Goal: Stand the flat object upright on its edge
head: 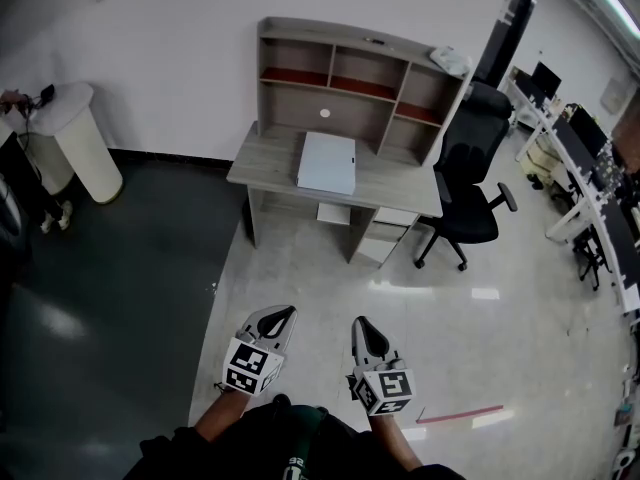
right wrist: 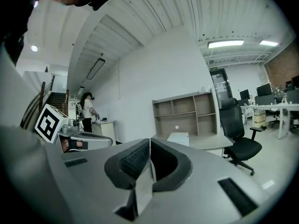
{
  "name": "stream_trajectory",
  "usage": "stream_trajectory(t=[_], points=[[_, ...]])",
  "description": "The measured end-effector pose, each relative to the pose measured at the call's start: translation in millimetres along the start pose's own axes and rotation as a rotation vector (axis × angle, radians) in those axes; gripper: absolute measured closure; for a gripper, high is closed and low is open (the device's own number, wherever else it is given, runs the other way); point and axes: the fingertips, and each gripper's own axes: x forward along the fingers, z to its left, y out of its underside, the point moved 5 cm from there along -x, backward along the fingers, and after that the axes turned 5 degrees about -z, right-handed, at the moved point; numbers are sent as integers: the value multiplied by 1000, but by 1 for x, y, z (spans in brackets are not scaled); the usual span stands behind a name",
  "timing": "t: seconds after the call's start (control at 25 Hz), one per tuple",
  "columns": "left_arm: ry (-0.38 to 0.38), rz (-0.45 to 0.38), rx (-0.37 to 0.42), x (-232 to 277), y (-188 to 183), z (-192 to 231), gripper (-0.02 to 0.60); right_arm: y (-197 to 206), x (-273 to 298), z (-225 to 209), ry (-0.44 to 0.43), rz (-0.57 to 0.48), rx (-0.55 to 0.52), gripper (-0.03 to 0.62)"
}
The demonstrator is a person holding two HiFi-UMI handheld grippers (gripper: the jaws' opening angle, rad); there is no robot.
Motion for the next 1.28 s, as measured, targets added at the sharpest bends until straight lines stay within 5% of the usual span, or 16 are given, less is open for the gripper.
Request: stream_trajectory(t=[0.92, 1.28], points=[[55, -39, 13, 8, -10, 27, 571, -4, 15, 13, 26, 11, 9, 559], [46, -27, 9, 47, -12, 57, 571, -1, 62, -10, 27, 12, 31, 559]])
